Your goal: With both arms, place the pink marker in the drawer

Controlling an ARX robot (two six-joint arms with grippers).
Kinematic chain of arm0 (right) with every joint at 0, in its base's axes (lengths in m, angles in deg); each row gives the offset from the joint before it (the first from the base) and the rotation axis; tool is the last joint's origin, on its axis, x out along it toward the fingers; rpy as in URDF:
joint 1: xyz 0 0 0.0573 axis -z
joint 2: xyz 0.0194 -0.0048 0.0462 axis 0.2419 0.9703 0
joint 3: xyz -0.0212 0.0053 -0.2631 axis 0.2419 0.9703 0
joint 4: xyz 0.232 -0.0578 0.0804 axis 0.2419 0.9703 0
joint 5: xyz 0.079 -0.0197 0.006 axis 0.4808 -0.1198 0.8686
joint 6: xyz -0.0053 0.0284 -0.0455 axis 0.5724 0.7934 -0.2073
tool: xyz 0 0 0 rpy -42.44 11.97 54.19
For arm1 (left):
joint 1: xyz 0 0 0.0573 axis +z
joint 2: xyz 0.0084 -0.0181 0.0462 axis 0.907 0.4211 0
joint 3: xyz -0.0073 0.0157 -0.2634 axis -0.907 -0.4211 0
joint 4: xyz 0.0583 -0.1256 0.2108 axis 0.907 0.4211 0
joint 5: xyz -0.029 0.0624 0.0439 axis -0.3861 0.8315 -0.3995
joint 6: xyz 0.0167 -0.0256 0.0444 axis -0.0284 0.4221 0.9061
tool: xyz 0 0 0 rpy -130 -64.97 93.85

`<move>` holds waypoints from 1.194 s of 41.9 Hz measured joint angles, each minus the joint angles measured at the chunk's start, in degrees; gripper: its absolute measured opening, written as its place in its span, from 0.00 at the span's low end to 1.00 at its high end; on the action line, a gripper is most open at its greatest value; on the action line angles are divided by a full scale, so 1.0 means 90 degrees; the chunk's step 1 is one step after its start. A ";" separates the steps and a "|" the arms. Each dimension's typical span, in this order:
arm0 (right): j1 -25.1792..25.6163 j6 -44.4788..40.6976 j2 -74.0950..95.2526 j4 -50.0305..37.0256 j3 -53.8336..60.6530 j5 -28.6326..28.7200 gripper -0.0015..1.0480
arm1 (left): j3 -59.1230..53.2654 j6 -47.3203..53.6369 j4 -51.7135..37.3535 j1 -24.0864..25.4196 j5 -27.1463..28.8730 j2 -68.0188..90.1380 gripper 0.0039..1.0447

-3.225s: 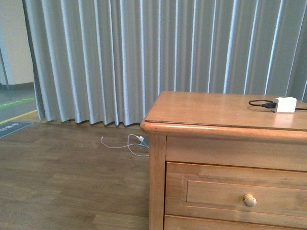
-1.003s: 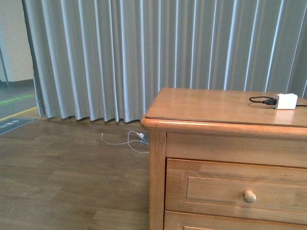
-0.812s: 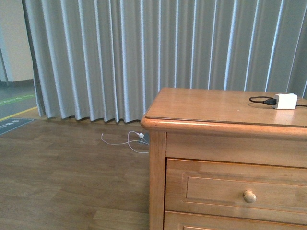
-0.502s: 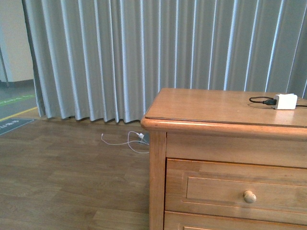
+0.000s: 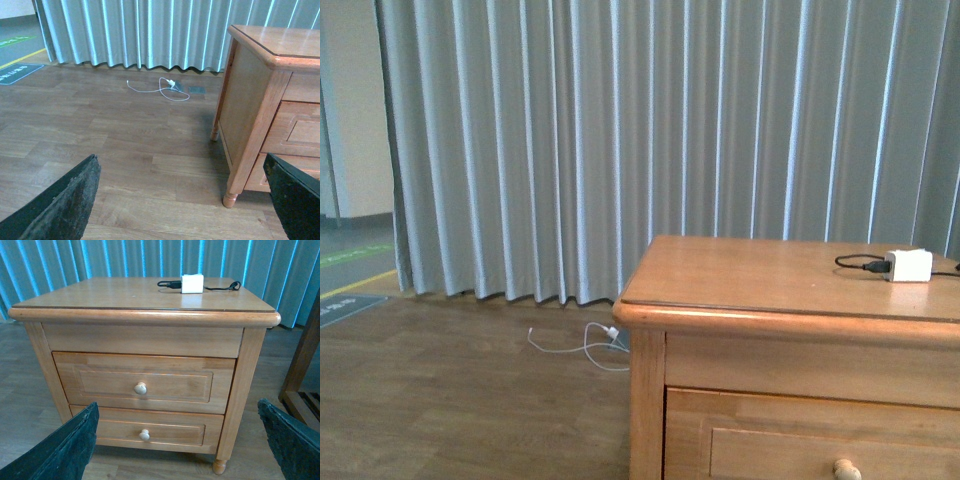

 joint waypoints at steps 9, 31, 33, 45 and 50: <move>0.0000 0.0000 0.0000 0.0000 0.0000 0.0000 0.92 | -0.0002 0.0000 0.0000 0.0000 0.0000 0.0000 0.94; 0.0000 0.0000 0.0000 0.0000 0.0000 0.0000 0.92 | 0.0000 0.0000 0.0002 0.0000 0.0000 0.0000 0.94; 0.0000 0.0000 0.0000 0.0000 0.0000 0.0000 0.92 | 0.0000 0.0000 0.0000 0.0000 0.0000 0.0000 0.94; 0.0000 0.0000 0.0000 0.0000 0.0000 0.0000 0.92 | 0.0000 0.0000 0.0000 0.0000 0.0000 0.0000 0.94; 0.0000 0.0000 0.0000 0.0000 0.0000 0.0000 0.92 | 0.0000 0.0002 0.0002 0.0000 0.0000 0.0000 0.94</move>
